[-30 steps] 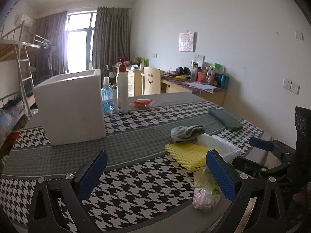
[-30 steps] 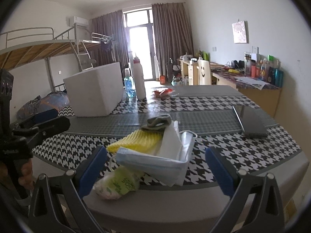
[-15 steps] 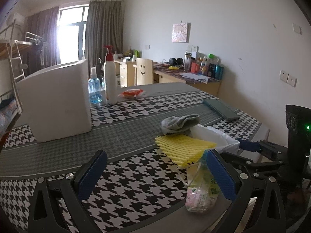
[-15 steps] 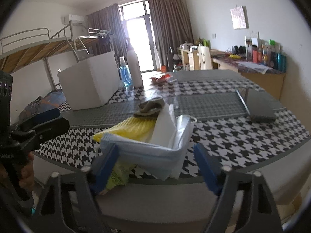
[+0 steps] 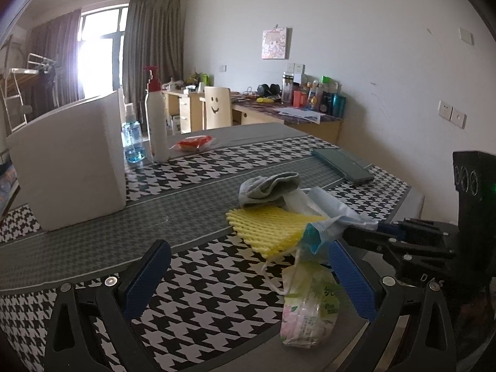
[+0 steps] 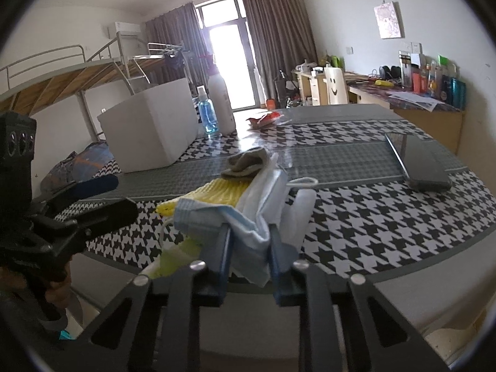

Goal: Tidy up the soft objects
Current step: 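Close the right tool on the blue mask while the left tool grasps the green-printed bag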

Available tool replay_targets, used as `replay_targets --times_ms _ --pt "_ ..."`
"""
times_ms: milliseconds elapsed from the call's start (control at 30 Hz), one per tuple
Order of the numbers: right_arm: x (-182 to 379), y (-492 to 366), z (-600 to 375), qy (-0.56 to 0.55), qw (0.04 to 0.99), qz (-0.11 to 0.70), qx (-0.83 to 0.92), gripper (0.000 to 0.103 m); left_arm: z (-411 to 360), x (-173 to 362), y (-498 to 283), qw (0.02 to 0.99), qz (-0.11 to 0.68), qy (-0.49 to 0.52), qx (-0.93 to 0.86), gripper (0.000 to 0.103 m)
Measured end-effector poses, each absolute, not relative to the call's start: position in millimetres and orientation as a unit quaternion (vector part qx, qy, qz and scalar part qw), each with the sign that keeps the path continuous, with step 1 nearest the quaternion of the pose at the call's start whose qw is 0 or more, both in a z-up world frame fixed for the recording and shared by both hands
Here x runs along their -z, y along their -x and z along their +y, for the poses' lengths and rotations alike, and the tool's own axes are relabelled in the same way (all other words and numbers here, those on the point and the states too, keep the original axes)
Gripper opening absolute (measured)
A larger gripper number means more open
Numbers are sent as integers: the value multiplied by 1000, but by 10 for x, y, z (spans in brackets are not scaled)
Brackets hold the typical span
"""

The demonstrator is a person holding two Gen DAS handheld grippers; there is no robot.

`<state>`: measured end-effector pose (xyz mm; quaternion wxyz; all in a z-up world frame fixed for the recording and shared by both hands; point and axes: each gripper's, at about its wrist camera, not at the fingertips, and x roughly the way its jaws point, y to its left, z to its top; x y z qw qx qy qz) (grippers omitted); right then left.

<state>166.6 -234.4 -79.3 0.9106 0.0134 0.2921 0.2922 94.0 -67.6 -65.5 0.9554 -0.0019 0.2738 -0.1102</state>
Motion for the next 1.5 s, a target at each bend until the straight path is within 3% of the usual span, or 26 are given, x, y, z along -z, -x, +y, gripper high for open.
replay_targets --times_ms 700,833,933,1233,1300,1367,1500 --pt "793 -1679 -2522 -20 917 296 -266 24 -1062 911 -913 927 333 -37 167 101" --pt "835 -1677 -2564 -23 917 299 -261 24 -1132 976 -931 920 349 -52 170 86" --pt "853 -1683 -2576 -26 917 300 -262 24 -1159 1041 -960 915 364 -60 163 68" --pt "872 -1675 -2591 -33 916 299 -266 24 -1166 1132 -1000 906 384 -75 160 46" --pt "874 -1669 -2590 -33 916 299 -266 31 -1157 1134 -1010 907 383 -74 160 43" --pt "876 -1657 -2586 -31 915 299 -268 50 -1136 1131 -995 907 383 -71 162 38" --pt "876 -1635 -2582 -27 915 299 -270 56 -1098 1119 -998 906 384 -61 166 36"
